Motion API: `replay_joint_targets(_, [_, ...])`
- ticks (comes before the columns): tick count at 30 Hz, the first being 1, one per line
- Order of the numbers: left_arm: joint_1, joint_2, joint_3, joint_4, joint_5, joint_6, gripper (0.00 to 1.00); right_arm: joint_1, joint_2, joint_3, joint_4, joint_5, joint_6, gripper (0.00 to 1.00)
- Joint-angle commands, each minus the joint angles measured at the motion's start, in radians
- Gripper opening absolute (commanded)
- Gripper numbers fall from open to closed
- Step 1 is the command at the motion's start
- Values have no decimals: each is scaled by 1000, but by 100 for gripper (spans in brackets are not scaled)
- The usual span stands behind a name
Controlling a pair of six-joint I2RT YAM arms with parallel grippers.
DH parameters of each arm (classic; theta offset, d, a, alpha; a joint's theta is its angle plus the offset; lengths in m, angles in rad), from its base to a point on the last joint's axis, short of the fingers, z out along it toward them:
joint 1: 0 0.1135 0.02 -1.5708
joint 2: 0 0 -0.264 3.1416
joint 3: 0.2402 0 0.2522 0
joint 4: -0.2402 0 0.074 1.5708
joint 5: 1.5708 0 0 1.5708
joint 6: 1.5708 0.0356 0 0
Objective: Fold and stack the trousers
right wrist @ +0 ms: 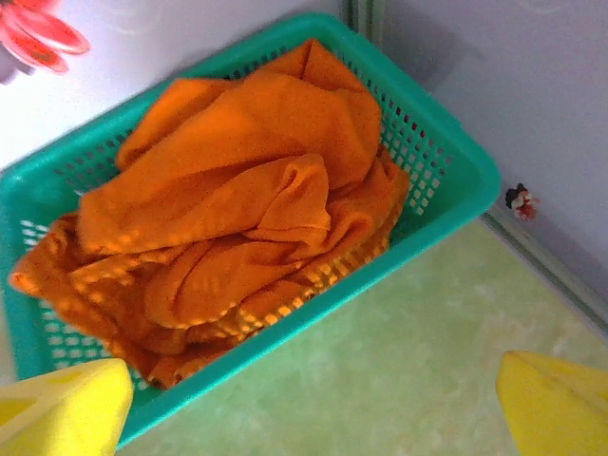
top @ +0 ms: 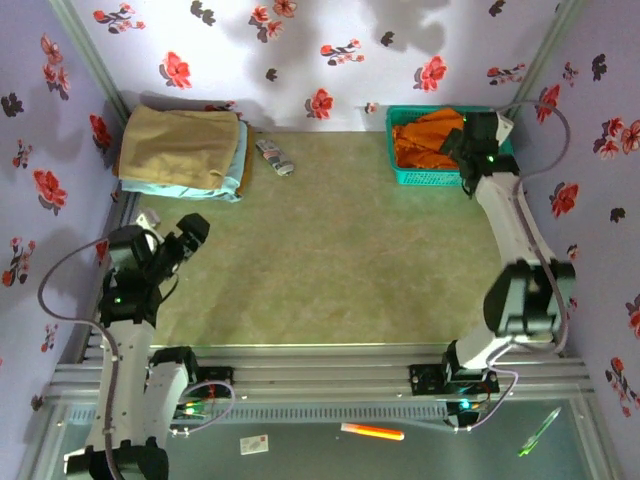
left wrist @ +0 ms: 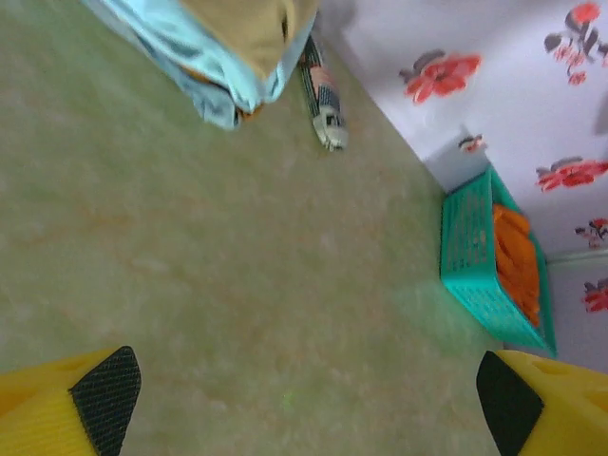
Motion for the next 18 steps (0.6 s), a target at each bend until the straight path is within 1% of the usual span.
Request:
replay_joint_targets(1, [-1, 6, -3, -48, 87, 36, 94, -45, 164, 197, -86, -37, -60, 99])
replay_joint_targets(3, [-3, 10, -8, -47, 88, 45, 95, -61, 300, 341, -158, -61, -83, 99])
replay_joint_targets(5, [-7, 10, -24, -21, 95, 46, 95, -73, 425, 471, -210, -53, -114, 99])
replay_joint_targets(8, [-14, 14, -36, 11, 98, 25, 95, -104, 552, 626, -266, -83, -128, 99])
replay_joint_targets(11, [-25, 26, -38, 35, 99, 5, 95, -136, 661, 732, -301, -164, -108, 99])
replay_joint_targets(14, [-33, 51, -35, 49, 99, -4, 95, -144, 756, 824, -342, -188, -110, 99])
replay_joint_targets(18, [-33, 83, -38, 79, 96, -15, 95, -144, 810, 860, -323, -206, -124, 99])
